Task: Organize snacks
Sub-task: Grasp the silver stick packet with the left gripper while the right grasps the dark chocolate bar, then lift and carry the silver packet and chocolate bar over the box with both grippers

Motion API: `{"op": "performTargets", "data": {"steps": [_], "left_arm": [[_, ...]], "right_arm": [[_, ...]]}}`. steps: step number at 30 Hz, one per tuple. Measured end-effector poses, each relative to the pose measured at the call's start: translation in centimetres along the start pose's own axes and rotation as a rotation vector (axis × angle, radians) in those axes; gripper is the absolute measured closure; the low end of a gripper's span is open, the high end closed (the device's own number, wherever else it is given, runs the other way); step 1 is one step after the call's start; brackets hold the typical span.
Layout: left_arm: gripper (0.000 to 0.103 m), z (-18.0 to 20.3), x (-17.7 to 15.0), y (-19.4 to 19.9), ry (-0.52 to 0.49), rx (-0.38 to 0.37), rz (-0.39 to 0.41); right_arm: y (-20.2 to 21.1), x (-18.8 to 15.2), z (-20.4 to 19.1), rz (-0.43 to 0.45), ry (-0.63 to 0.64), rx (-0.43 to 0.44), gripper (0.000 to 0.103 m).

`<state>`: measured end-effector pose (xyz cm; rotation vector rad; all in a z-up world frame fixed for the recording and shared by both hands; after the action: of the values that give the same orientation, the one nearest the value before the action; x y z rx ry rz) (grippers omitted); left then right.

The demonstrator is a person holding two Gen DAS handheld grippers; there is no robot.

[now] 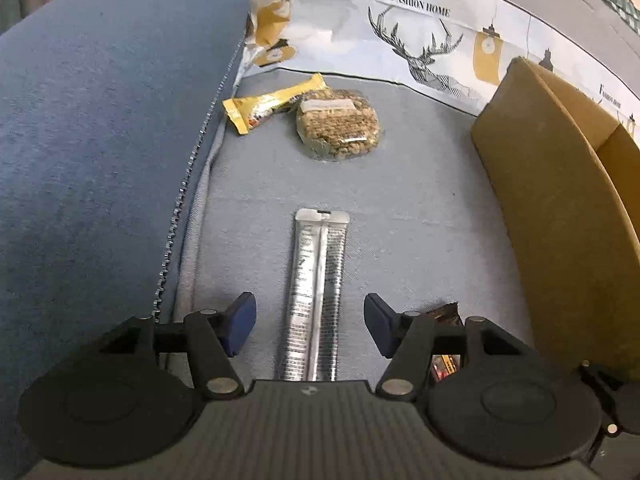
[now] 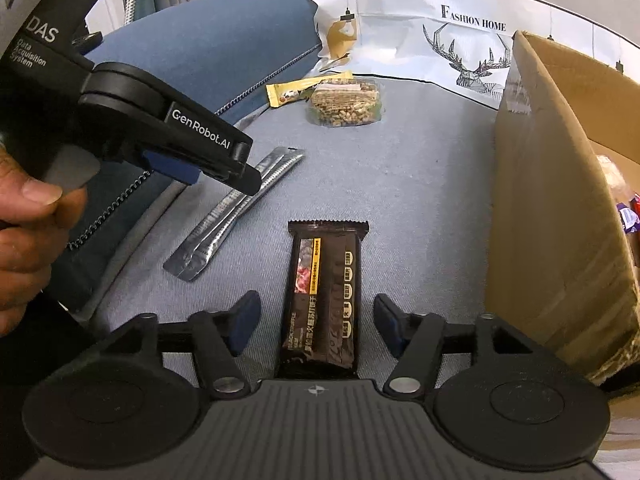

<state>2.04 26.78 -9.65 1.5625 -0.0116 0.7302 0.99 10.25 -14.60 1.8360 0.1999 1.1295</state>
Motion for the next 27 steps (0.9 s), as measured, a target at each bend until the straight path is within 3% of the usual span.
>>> {"op": "performTargets", "data": {"steps": [11, 14, 17, 21, 27], "left_arm": [[0.040, 0.9, 0.3, -2.3, -0.011, 0.009, -0.087], [0.049, 1.6, 0.3, -2.5, -0.044, 0.037, -0.081], [0.069, 2.0, 0.2, -2.6, -0.066, 0.056, -0.069], [0.081, 2.1, 0.2, -2.4, -0.073, 0.055, -0.054], [0.083, 1.7, 0.2, -1.3, -0.051, 0.038, -0.008]], "right_arm": [[-1.8, 0.2, 0.4, -0.028, -0.025, -0.016, 0.033], [-1.9, 0.3, 0.4, -0.026, -0.021, -0.018, 0.033], [-2.0, 0.2, 0.1, -0.025, 0.002, -0.028, 0.033], [-1.9, 0.1, -0.2, -0.007, 0.047, -0.042, 0.062], [-0.7, 0.3, 0.0, 0.055, 0.028, -0.036, 0.062]]}}
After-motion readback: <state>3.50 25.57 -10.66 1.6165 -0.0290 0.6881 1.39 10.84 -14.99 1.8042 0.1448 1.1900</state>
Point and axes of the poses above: each gripper's, at about its wrist camera, not at the fingertips, and y roughly against the way its jaws point, z to its right, x to its top, the point moved 1 cm from there along -y, roughly the way its jaws point, and after that the axes turned 5 degrees about -z, right-handed, at the moved point
